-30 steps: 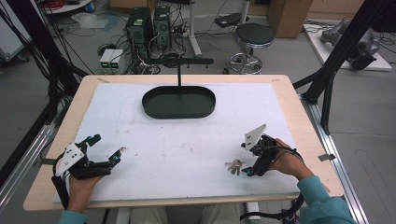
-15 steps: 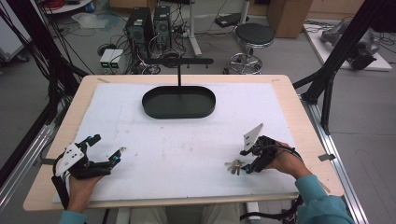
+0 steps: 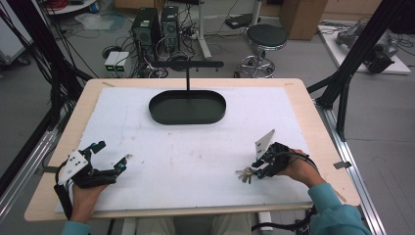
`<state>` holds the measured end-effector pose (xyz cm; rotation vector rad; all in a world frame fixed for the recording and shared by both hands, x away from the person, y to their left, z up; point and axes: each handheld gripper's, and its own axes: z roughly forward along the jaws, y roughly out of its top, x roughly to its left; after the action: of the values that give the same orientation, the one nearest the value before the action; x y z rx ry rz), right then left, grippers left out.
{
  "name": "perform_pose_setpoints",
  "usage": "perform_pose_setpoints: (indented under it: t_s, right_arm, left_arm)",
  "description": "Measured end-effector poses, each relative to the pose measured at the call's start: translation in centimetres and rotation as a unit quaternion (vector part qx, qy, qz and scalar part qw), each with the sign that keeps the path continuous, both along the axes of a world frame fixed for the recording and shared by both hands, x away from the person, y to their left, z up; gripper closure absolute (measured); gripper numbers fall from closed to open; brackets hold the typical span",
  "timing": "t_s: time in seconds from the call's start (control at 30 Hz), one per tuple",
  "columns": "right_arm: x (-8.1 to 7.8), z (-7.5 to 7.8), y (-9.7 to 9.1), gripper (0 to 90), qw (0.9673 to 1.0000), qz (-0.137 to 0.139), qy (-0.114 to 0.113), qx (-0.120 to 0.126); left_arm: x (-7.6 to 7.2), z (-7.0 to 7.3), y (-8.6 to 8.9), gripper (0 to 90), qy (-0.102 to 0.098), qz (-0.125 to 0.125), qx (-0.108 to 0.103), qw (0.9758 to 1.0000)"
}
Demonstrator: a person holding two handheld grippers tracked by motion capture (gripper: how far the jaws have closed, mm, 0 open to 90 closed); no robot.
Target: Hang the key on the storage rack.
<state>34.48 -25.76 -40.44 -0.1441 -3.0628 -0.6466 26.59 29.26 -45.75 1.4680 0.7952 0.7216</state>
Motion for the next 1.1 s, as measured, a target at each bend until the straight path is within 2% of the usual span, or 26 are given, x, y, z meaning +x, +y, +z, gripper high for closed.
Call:
perform_pose_setpoints:
  t_s: [0.17, 0.4, 0.87, 1.1]
  right_arm:
    - [-0.05, 0.05, 0.03, 75.0, 1.0000, 0.000, 0.001, 0.000]
    - [-0.14, -0.11, 0.26, 79.3, 1.0000, 0.002, 0.001, -0.010]
    - [-0.08, 0.09, 0.12, 86.4, 0.9999, 0.002, -0.010, -0.003]
    - [-0.22, 0.12, 0.20, 88.3, 0.9999, -0.009, -0.008, -0.005]
  left_arm:
    - [0.00, 0.00, 0.00, 1.7, 0.000, 0.000, -0.001, 1.0000]
    - [-0.01, 0.00, 0.00, 1.7, 0.000, 0.000, -0.001, 1.0000]
    - [0.00, 0.00, 0.00, 1.7, 0.000, -0.001, -0.001, 1.0000]
    - [0.00, 0.00, 0.01, 1.7, 0.000, 0.000, -0.001, 1.0000]
